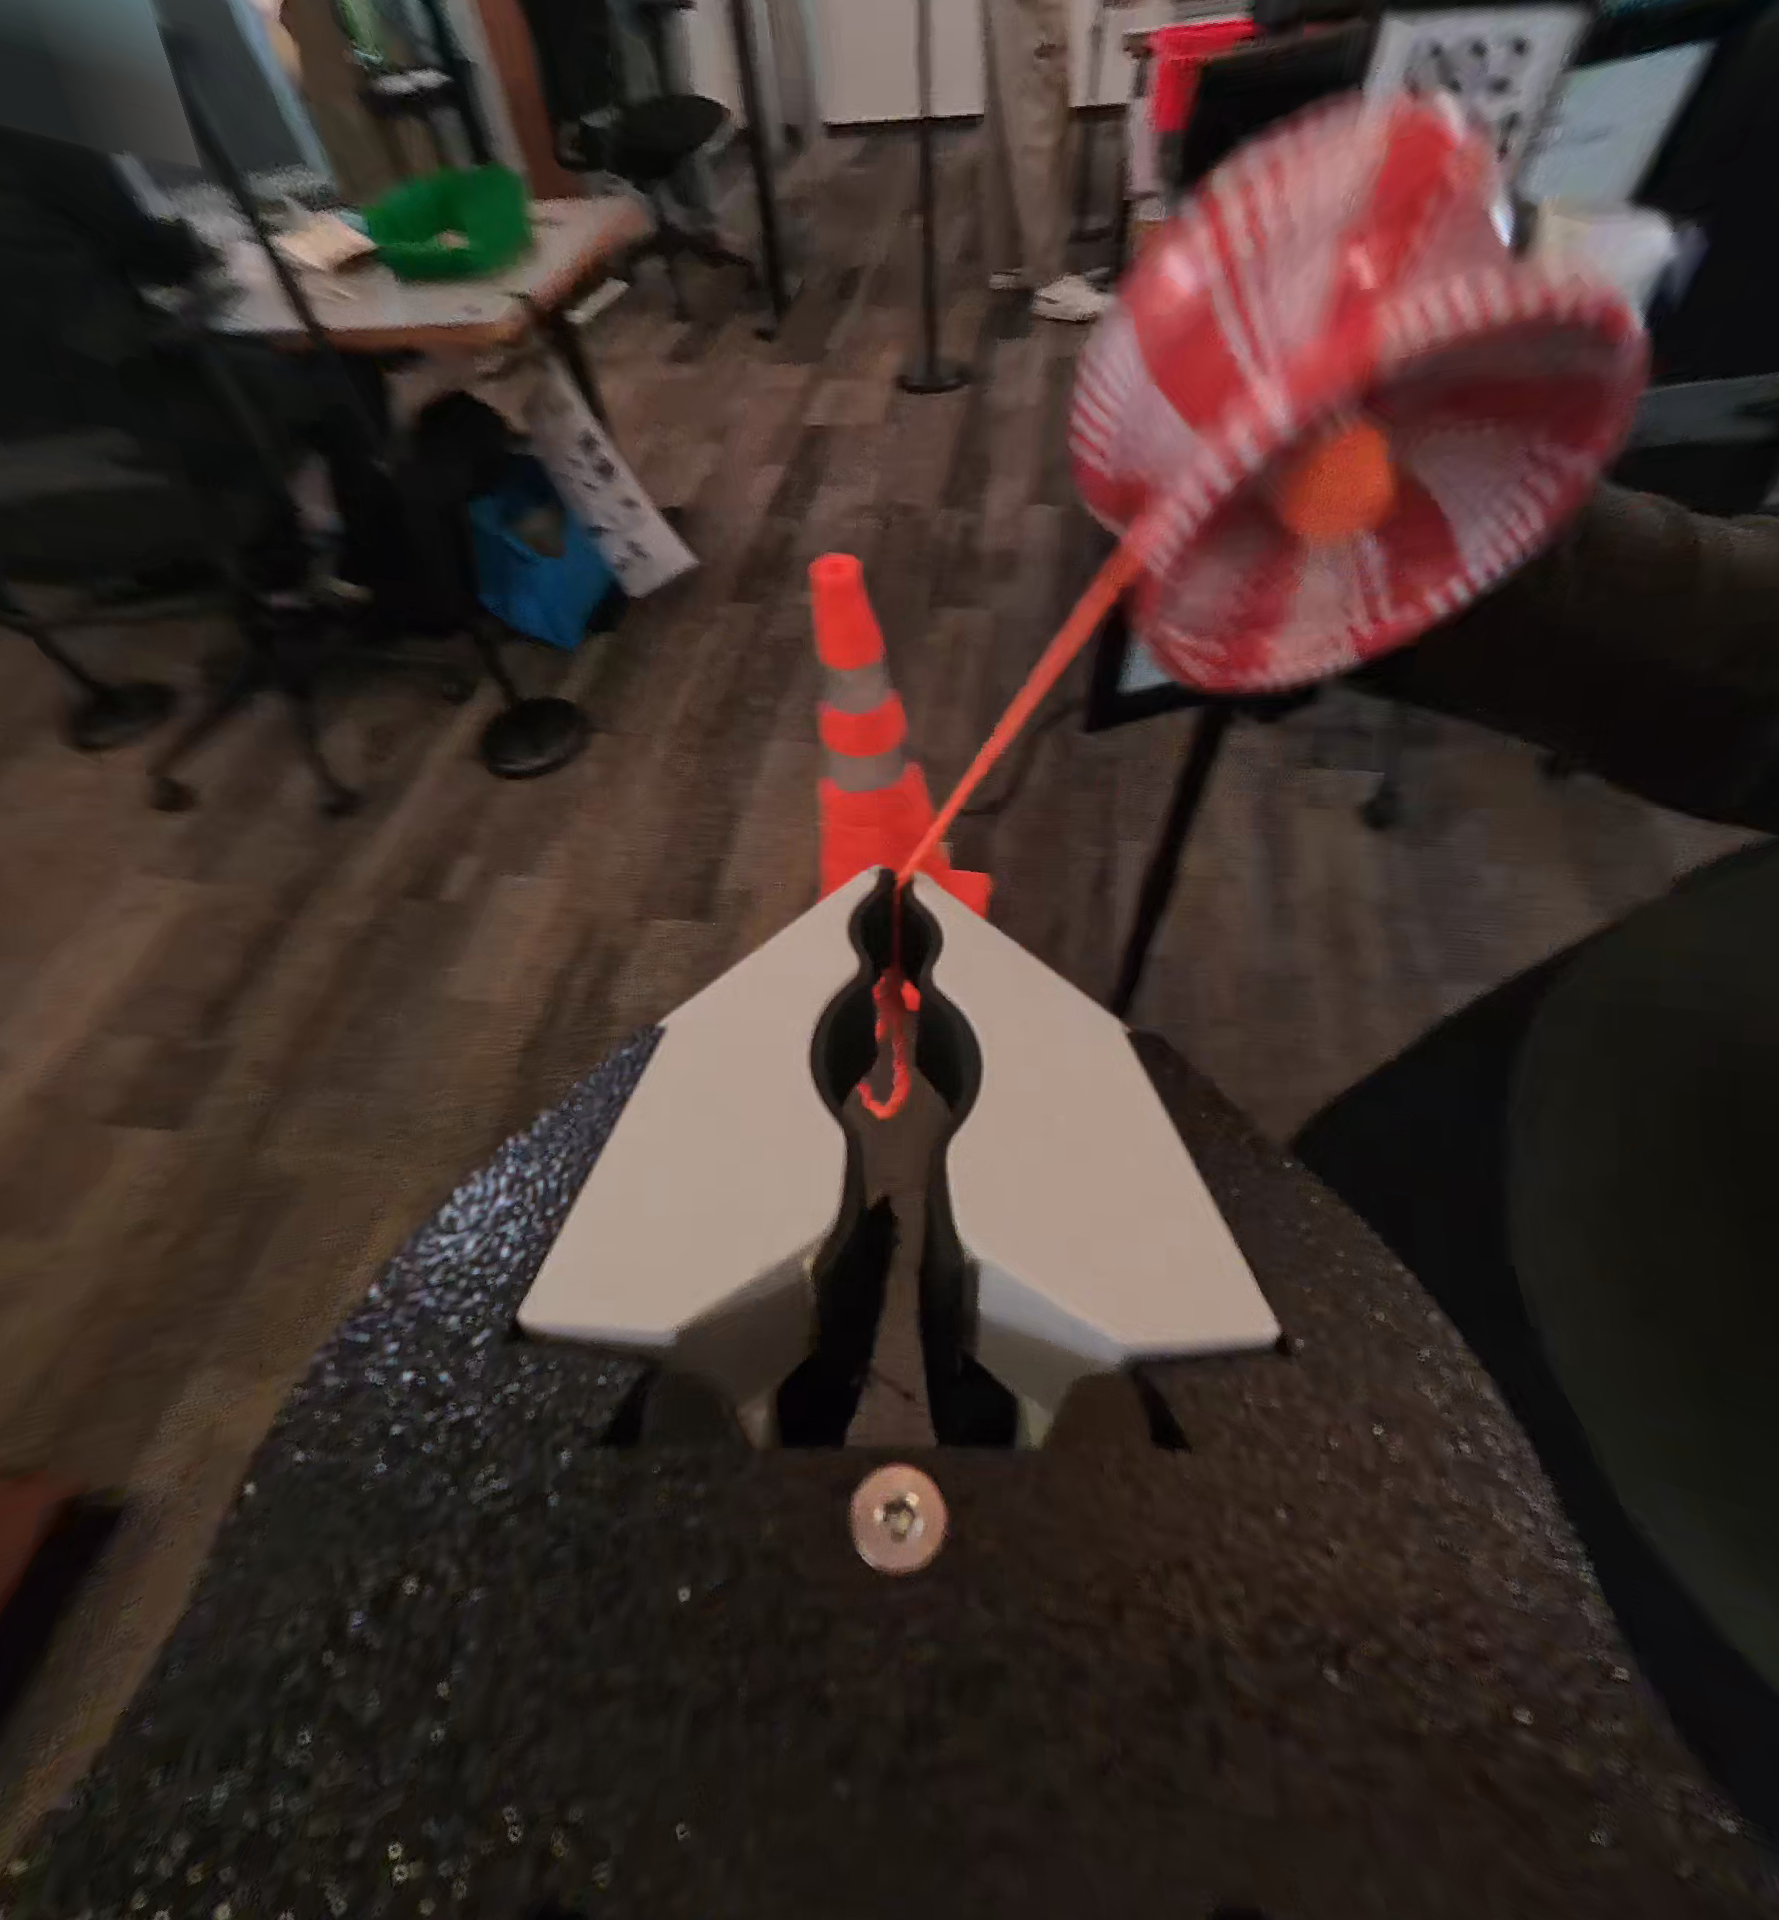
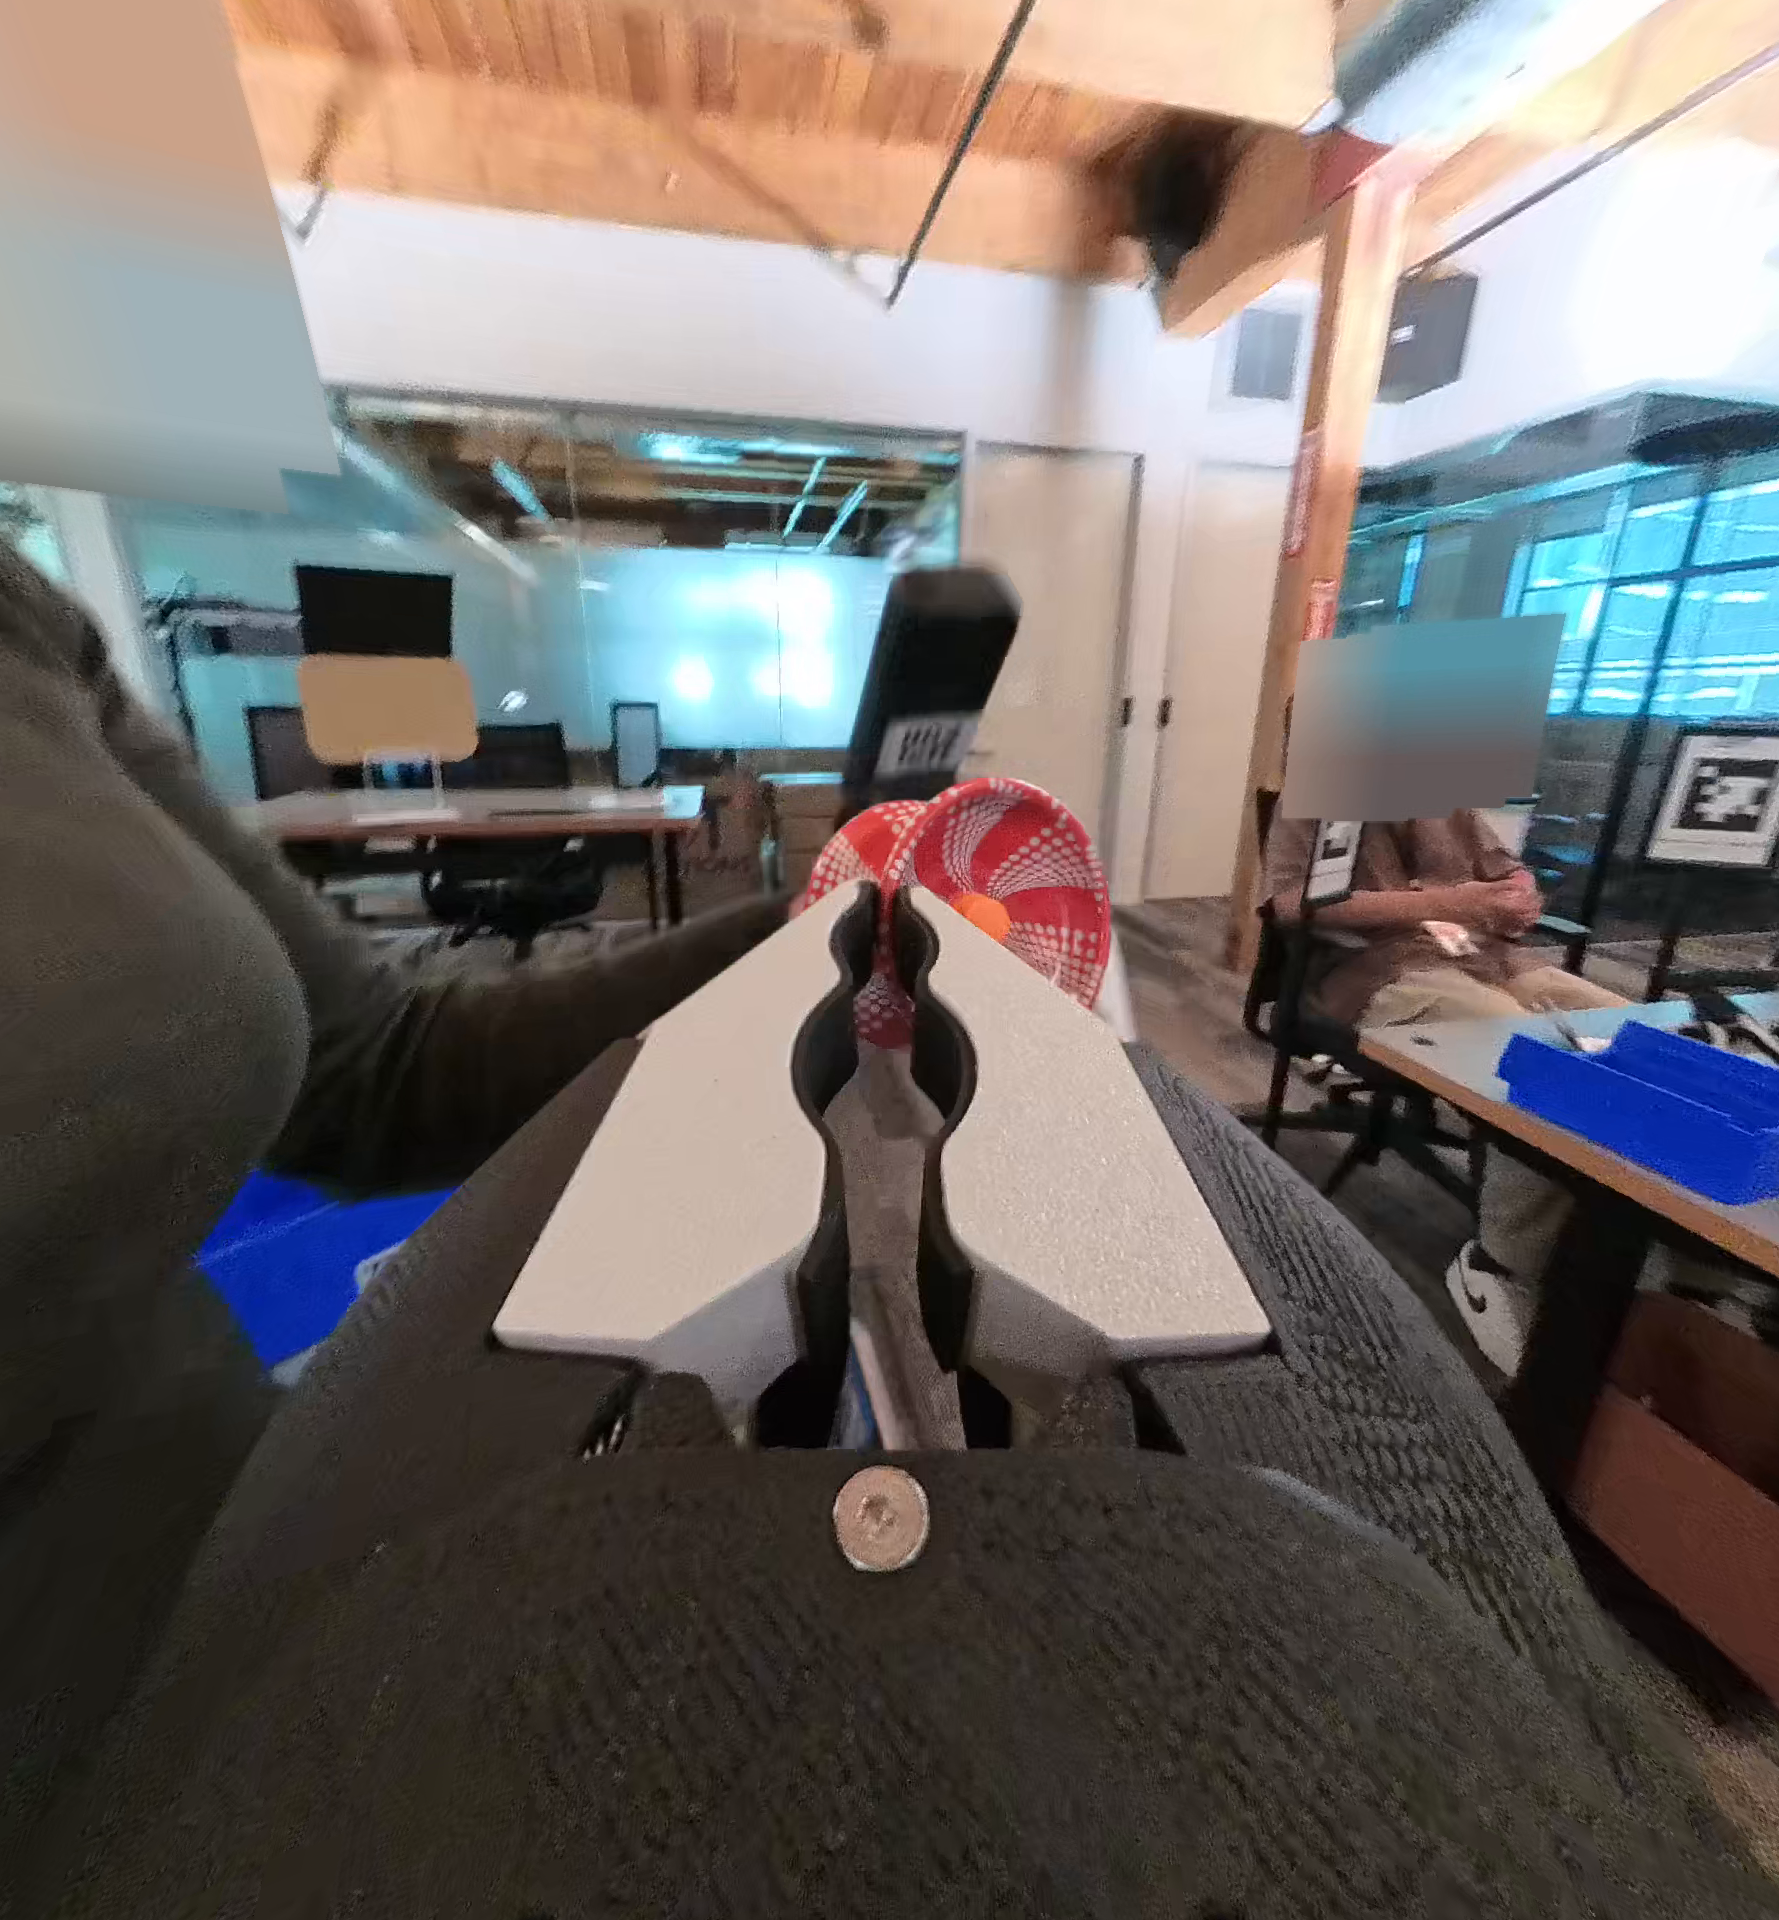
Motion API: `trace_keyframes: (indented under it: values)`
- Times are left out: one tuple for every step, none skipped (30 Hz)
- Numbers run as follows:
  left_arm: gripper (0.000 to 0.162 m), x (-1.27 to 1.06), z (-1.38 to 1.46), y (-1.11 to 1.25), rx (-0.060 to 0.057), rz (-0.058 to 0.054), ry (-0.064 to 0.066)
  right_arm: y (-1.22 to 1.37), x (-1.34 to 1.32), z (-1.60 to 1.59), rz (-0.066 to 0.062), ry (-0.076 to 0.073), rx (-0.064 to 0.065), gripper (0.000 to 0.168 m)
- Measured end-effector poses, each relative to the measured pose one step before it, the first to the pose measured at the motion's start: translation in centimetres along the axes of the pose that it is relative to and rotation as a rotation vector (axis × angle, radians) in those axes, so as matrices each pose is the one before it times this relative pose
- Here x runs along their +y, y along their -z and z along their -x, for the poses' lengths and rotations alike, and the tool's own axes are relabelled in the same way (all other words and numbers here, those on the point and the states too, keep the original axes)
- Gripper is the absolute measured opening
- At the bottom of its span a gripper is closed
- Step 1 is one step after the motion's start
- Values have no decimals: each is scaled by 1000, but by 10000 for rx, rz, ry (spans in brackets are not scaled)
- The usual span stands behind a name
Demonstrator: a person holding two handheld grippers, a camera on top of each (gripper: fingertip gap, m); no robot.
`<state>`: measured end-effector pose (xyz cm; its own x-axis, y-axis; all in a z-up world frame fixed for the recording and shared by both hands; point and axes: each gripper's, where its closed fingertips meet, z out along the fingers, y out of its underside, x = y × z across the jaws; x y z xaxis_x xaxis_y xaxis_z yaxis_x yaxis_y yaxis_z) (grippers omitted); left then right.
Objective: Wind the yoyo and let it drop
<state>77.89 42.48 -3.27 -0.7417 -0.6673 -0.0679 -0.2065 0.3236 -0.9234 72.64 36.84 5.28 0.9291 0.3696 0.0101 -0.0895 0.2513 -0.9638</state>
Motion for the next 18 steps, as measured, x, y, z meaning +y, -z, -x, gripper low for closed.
trace_keyframes:
  values:
    - [0,860,-1373,-1198,596,-36,103,-98,-268,-655,-162,-51,366,1]
    - [0,27,-1600,-1077,604,-223,3,-64,-112,-713,-116,63,488,1]
    - [0,-406,-1580,-911,575,-359,-49,-100,175,-726,31,130,468,1]
    - [0,-438,-1309,-564,450,-376,-37,-109,423,-507,178,184,358,1]
    - [0,-653,-866,-400,263,-373,78,-108,518,-468,244,261,371,1]
    - [0,-721,-558,-114,142,-412,132,-105,588,-239,286,361,271,1]
    - [0,-737,-264,95,13,-416,179,-99,463,20,263,411,137,1]
    - [0,-528,47,319,-88,-320,273,-99,343,177,196,364,88,1]
    - [0,-398,12,294,-5,-224,343,-59,135,112,136,272,33,1]
    - [0,-261,-54,296,78,-160,450,-17,-14,52,61,213,38,1]
    - [0,-173,-537,298,400,-112,433,38,-56,-240,37,213,200,1]
    - [10,-93,-301,291,245,-70,467,48,-30,-245,54,224,138,1]
    - [19,119,172,338,-56,64,359,168,-183,-197,-31,167,70,1]
    - [30,242,547,385,-307,130,207,73,-212,-96,-155,198,119,1]
    - [42,92,791,483,-539,59,113,152,-327,-209,-102,319,183,1]
    - [52,-232,1114,508,-693,-118,147,44,-153,-160,-15,525,245,1]
    - [60,-418,975,406,-618,-266,284,-4,-77,-165,70,646,299,1]
    - [69,-814,753,475,-384,-374,368,-87,42,-172,172,669,292,1]
